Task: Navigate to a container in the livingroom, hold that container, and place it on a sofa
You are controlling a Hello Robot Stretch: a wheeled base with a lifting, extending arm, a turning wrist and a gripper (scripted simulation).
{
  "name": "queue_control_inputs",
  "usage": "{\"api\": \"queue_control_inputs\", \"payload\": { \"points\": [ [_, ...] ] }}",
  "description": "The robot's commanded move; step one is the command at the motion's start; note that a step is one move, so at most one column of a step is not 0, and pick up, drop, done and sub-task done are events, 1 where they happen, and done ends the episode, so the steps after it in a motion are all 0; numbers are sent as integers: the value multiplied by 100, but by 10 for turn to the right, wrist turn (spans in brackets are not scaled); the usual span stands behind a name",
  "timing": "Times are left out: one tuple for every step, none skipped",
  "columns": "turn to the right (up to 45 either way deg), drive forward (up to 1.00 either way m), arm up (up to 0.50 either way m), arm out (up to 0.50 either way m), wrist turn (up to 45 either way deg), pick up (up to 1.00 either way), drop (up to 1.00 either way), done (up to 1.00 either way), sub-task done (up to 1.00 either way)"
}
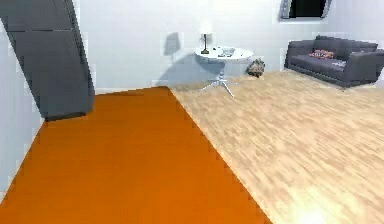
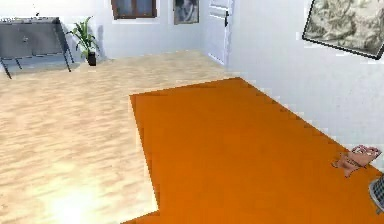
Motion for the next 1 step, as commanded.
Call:
{"api": "queue_control_inputs", "payload": {
  "points": [
    [0,100,0,0,0,0,0,0,0]
  ]
}}
